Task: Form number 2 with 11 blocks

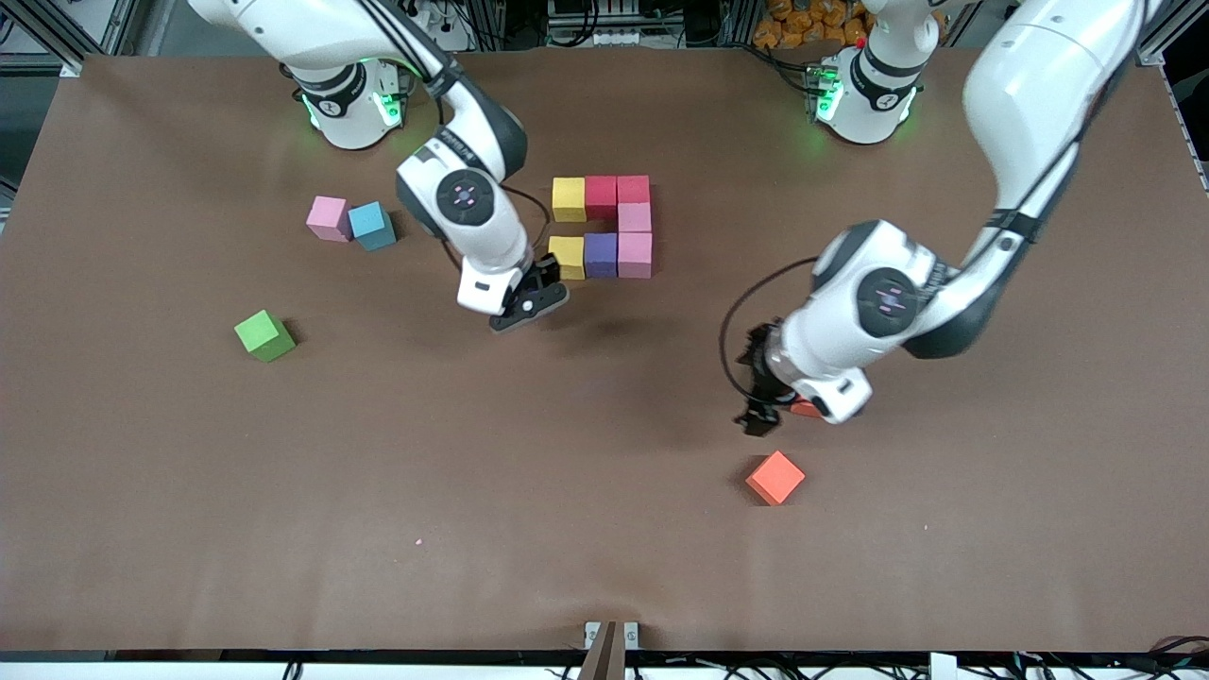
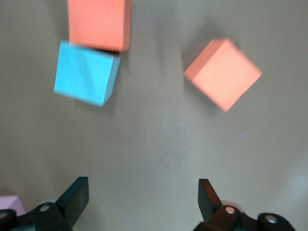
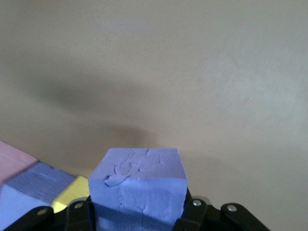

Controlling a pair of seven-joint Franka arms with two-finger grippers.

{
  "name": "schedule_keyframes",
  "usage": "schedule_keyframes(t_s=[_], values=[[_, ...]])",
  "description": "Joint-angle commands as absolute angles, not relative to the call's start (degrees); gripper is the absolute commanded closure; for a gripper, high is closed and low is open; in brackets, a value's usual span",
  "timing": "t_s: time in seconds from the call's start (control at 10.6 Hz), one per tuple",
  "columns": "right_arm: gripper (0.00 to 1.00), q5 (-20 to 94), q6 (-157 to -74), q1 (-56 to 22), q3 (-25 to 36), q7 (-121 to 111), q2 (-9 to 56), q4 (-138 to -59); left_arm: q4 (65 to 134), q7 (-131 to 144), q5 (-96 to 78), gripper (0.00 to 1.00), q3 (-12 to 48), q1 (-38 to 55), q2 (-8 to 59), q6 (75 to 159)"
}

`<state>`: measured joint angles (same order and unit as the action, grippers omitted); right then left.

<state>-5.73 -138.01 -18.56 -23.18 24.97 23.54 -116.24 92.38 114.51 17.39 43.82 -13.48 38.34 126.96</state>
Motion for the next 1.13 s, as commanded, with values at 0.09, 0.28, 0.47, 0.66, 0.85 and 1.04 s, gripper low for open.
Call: schedule_keyframes(t_s=[0.09,0.28,0.47,0.66,0.85,1.04], values=[[0.67,-5.01,-140.36,-19.78,-22.41,39.16,25.22,-116.11,90.18,105.24,17.93,0.00,41.40,-13.36,38.41,125.86],[0.67,-5.01,-141.32,-20.82,-22.41,46.02,26.62,-114.88,88.78,101.09,17.93,0.00,39.30,-13.45,38.32,123.34],[0.67,-5.01,-143.34,-22.32,-22.41,51.22,27.86,-114.26,87.89,95.39,18.10,0.00,37.88,-14.15,38.32,118.06],[0.67,-5.01,-143.26,-23.11,-22.41,51.85,28.04,-114.34,88.50,92.65,17.84,0.00,36.04,-16.60,39.02,116.37],[0.67,-5.45,-143.44,-24.43,-22.32,55.18,29.00,-114.43,90.95,93.07,17.84,0.00,35.86,-16.87,39.29,116.28],[0.67,-5.97,-143.35,-24.70,-22.15,55.37,29.62,-114.52,91.84,93.69,17.75,0.00,35.77,-17.40,39.81,116.28]])
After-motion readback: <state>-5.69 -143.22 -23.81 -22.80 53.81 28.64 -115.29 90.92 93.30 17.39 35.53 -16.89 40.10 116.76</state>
